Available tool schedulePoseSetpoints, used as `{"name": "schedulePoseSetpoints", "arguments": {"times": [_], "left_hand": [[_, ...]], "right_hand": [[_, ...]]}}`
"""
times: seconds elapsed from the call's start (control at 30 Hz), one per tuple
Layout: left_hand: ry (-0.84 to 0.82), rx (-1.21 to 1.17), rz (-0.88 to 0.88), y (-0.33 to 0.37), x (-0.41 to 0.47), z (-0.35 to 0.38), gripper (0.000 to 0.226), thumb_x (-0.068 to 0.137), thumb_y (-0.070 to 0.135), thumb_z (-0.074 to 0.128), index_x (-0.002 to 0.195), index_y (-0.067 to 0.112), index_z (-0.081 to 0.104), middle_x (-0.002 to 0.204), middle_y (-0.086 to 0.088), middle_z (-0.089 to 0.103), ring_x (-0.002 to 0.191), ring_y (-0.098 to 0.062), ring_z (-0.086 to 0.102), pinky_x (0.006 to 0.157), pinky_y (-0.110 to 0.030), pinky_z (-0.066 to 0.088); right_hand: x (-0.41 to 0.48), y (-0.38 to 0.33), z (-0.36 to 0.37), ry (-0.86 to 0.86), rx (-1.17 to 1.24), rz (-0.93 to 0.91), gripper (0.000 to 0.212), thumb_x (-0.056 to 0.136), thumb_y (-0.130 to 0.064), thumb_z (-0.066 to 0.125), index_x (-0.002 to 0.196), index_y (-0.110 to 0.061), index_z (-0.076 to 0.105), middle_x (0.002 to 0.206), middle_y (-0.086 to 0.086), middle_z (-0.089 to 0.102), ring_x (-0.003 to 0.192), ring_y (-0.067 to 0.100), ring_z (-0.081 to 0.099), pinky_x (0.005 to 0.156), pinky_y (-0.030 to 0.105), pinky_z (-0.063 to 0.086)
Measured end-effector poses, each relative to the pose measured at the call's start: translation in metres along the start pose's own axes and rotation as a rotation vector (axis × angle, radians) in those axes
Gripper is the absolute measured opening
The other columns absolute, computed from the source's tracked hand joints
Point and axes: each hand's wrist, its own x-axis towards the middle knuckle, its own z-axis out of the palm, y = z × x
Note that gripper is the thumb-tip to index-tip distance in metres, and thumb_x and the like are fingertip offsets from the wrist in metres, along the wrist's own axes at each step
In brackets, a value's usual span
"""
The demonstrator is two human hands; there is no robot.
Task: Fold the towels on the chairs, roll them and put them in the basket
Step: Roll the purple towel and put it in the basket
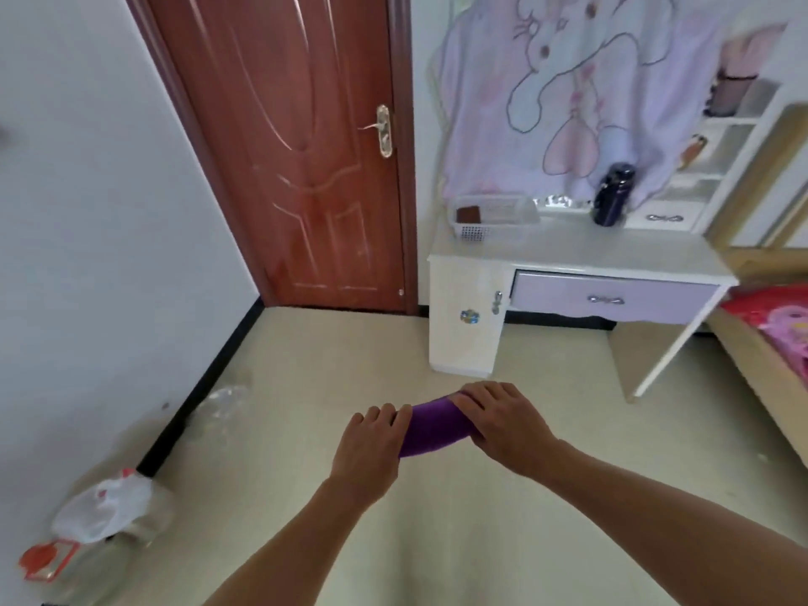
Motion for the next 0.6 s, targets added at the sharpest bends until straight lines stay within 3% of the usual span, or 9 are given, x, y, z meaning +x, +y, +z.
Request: {"name": "schedulePoseSetpoints", "arguments": {"times": [0.27,0.6], "left_hand": [[0.031,0.025,0.164,0.033,0.175,-0.008,0.056,0.086,0.017,0.055,0.138,0.016,0.033,0.119,-0.004,0.056,0.1,-0.023,0.054,0.084,-0.033,0.043],[0.055,-0.028,0.296,0.006,0.411,-0.028,0.059,0.086,0.019,0.054,0.14,0.018,0.031,0.123,-0.004,0.055,0.104,-0.023,0.055,0.087,-0.033,0.045]], "right_hand": [[0.048,0.147,0.002,0.007,-0.062,0.135,0.05,0.068,-0.023,0.074,0.117,-0.019,0.062,0.11,0.001,0.066,0.092,0.023,0.065,0.081,0.035,0.053],[0.178,0.303,0.005,0.027,-0.037,0.272,0.051,0.069,-0.022,0.069,0.119,-0.018,0.062,0.11,0.001,0.066,0.091,0.025,0.064,0.079,0.039,0.052]]}}
